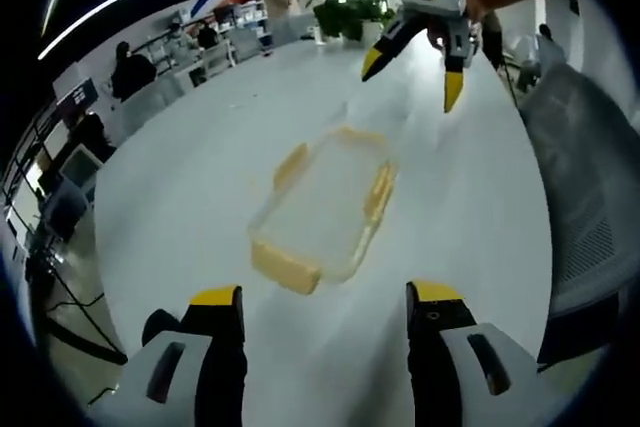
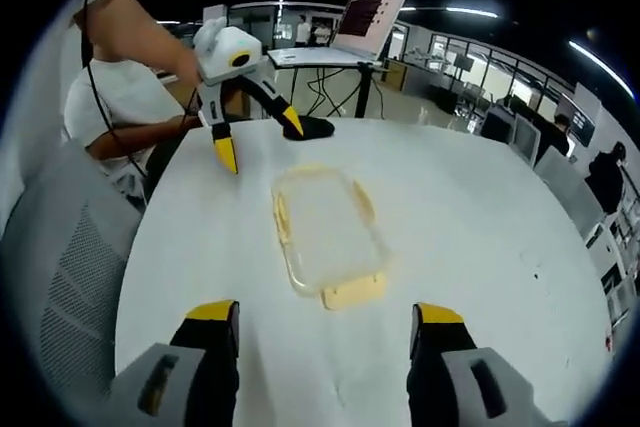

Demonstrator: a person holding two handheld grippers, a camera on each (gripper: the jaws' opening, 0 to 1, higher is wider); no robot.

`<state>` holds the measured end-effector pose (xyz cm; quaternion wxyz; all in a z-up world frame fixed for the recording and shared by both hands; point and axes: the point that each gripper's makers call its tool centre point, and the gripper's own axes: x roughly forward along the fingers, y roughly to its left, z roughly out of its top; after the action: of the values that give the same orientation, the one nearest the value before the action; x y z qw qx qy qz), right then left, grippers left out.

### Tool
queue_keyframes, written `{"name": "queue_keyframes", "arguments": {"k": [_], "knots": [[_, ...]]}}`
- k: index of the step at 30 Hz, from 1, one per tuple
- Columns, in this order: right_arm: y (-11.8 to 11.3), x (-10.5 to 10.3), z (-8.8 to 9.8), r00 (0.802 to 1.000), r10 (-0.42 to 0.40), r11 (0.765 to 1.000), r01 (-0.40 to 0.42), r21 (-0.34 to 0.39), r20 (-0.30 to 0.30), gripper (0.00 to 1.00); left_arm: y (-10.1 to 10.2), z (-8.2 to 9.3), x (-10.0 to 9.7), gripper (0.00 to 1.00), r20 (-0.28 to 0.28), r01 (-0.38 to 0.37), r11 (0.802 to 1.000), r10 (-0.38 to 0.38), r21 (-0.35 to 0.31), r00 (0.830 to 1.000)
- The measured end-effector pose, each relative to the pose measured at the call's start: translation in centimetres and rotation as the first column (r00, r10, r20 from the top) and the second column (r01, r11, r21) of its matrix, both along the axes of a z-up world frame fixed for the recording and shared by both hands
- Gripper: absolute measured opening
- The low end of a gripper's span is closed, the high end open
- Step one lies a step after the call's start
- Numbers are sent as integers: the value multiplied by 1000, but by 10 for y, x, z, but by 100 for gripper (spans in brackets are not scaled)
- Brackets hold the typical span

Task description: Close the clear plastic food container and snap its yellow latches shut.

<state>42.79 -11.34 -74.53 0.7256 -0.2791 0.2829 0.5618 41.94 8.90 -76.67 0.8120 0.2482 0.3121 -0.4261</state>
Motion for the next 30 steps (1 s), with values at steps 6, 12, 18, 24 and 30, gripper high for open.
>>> {"name": "queue_keyframes", "arguments": {"k": [6,12,18,24,30], "knots": [[3,1,-5,999,46,998,-46,-36,0,64,3,-3,5,65,9,49,998,-49,40,999],[8,6,-7,998,65,997,-65,-44,-3,65,3,-8,11,65,20,91,992,-93,84,995],[7,11,-10,997,81,995,-81,-66,0,63,7,-13,17,63,28,141,980,-146,139,989],[8,18,-13,994,106,991,-106,-84,-5,62,13,-13,27,62,18,157,975,-162,157,987],[11,23,-17,992,124,987,-125,-101,-11,60,14,-13,34,60,8,168,972,-172,167,985]]}}
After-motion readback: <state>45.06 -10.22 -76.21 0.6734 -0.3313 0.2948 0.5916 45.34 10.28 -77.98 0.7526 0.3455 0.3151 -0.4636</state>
